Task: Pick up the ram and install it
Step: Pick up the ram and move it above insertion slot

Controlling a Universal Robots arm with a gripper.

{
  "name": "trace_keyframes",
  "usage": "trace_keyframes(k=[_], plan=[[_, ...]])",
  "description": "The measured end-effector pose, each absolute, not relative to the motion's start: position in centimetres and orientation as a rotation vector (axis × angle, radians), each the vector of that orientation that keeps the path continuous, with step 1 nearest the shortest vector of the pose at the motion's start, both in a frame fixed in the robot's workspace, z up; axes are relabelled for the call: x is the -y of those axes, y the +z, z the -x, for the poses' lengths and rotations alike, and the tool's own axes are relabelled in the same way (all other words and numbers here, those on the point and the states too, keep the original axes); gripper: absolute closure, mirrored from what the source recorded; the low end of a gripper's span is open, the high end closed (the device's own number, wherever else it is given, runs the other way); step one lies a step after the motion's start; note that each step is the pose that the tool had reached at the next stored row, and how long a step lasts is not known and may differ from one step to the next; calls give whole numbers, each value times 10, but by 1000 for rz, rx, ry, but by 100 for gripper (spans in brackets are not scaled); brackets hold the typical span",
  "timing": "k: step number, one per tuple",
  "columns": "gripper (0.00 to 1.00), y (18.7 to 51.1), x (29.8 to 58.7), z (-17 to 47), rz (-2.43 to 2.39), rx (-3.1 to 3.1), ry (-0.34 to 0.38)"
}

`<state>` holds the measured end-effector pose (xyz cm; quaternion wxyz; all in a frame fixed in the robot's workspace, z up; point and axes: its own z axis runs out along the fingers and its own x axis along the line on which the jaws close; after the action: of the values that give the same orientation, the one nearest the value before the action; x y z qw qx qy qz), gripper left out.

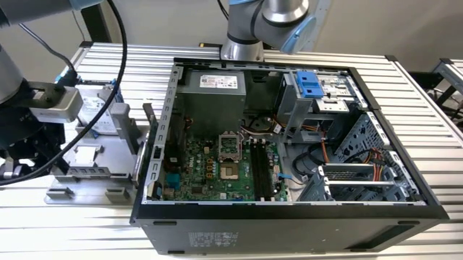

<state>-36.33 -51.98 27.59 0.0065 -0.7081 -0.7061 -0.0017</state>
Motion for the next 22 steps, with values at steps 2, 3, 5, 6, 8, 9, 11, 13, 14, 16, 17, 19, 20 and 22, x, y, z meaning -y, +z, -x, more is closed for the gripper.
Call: trace_keyframes(k=[2,3,5,6,8,9,11,13,14,16,17,19,20,22], plan=[[100,279,520,363,2215,2209,-5],[100,281,520,363,2215,2209,-6],[100,284,520,363,2215,2209,-5],[100,286,520,363,2215,2209,-6],[100,289,520,363,2215,2209,-6],[100,291,520,363,2215,2209,-5],[100,294,520,363,2215,2209,-5],[100,297,520,363,2215,2209,-6],[100,299,520,363,2215,2209,-6],[100,302,520,363,2215,2209,-5],[100,304,520,363,2215,2209,-5],[100,308,520,363,2215,2209,-5],[100,309,520,363,2215,2209,-6],[100,313,520,363,2215,2209,-5]])
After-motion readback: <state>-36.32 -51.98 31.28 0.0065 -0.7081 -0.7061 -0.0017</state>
